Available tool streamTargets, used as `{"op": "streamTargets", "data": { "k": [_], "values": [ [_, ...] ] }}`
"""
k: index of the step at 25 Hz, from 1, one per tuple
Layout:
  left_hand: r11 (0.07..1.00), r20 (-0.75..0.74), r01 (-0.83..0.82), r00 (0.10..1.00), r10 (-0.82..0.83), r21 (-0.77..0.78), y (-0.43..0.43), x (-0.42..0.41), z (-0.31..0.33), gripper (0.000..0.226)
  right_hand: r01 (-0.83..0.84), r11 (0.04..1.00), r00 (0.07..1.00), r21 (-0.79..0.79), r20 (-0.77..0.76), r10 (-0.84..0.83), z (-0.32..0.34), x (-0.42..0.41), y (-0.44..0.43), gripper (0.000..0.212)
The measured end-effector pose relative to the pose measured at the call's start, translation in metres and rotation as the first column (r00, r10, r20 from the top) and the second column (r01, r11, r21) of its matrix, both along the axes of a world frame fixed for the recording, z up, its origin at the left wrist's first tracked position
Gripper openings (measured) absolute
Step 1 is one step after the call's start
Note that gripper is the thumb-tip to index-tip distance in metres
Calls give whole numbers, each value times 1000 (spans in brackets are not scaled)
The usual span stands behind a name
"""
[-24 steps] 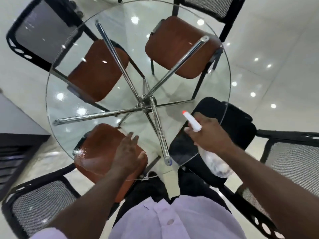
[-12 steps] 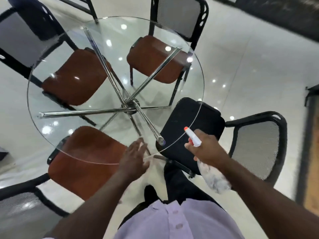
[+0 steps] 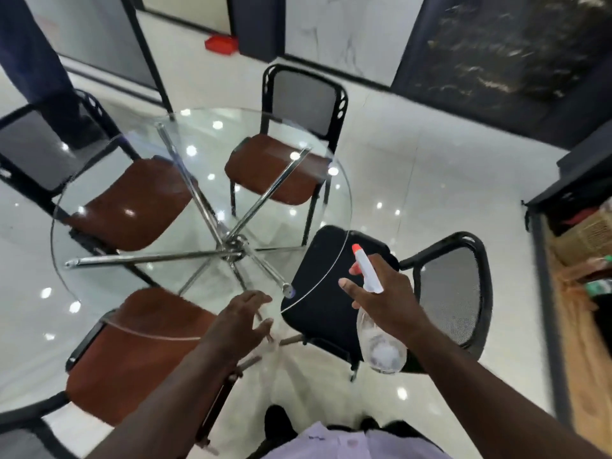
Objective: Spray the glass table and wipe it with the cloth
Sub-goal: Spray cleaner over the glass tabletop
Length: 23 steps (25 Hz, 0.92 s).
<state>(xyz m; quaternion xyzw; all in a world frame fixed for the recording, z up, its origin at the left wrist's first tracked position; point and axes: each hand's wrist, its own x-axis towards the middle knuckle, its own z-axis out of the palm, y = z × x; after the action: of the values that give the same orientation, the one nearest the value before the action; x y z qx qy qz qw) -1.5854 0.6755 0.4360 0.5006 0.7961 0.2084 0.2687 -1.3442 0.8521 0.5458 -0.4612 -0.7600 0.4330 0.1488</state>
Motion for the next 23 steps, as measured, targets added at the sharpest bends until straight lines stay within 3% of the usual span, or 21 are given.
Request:
{"op": "streamTargets", "data": {
  "k": [6, 10, 13, 17, 20, 23],
  "values": [
    [964, -167, 236, 962, -215, 122, 110, 62, 90, 57, 265, 963, 909, -43, -322, -265, 66, 117, 36, 25],
    [880, -223, 451, 882, -414, 150, 209, 183, 143, 58, 431, 902, 778, -3, -504, -374, 99, 263, 73, 44],
    [795, -258, 593, 794, -551, 129, 274, 291, 172, 57, 562, 824, 732, 73, -508, -454, 108, 387, 104, 44],
    [694, -271, 702, 708, -653, 160, 343, 408, 192, 56, 671, 735, 682, 92, -466, -564, 104, 499, 137, 26],
    [701, -288, 684, 726, -625, 203, 392, 473, 189, 54, 676, 723, 703, 145, -421, -573, 92, 544, 180, 34],
    [725, -276, 647, 760, -589, 234, 445, 506, 170, 49, 722, 689, 638, 60, -442, -631, 77, 563, 227, 27]
  ]
}}
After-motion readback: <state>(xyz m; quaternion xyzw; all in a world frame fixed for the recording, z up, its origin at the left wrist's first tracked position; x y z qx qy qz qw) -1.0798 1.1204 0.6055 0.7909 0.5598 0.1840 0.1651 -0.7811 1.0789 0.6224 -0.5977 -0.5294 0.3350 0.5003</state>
